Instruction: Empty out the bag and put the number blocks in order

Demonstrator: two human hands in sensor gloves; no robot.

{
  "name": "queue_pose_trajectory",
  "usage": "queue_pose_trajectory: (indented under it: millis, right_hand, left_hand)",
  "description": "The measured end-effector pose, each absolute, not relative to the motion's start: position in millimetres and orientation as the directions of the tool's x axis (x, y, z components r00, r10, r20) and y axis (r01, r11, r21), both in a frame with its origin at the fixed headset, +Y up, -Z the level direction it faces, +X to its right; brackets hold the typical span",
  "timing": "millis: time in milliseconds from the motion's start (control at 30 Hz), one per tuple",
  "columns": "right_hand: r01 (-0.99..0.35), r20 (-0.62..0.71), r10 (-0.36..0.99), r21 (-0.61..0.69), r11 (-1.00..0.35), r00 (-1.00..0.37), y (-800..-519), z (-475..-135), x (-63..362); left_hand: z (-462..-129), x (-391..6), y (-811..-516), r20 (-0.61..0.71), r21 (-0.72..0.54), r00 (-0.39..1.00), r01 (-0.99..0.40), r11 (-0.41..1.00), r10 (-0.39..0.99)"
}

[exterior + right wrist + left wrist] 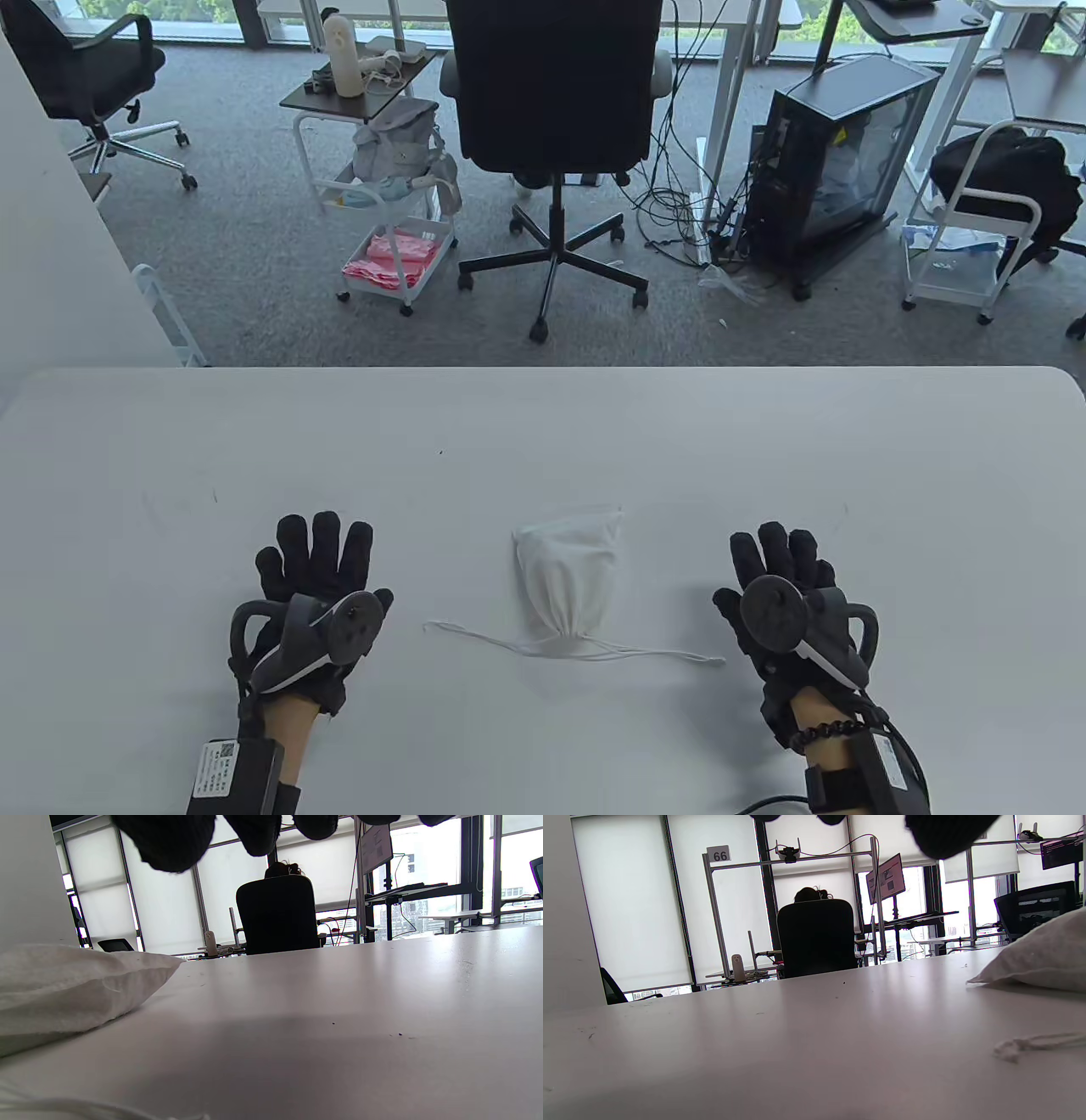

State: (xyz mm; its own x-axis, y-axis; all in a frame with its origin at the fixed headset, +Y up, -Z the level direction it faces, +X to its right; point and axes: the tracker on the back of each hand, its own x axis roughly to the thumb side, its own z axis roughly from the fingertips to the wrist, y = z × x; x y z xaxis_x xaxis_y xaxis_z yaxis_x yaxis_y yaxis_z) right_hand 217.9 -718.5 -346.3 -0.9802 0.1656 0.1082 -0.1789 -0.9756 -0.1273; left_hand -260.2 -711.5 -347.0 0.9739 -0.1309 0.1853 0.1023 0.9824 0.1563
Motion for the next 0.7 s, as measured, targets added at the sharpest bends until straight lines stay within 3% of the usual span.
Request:
queue_pose_trajectory:
  millis: [700]
  right_hand:
    - [-0.237,0.126,0.215,-0.197,-0.951,-0.968,-708,-339,221]
  left_hand:
    - [-338,-240,-699,0.248,0.278,0.966,-0.003,0.96,-0.069]
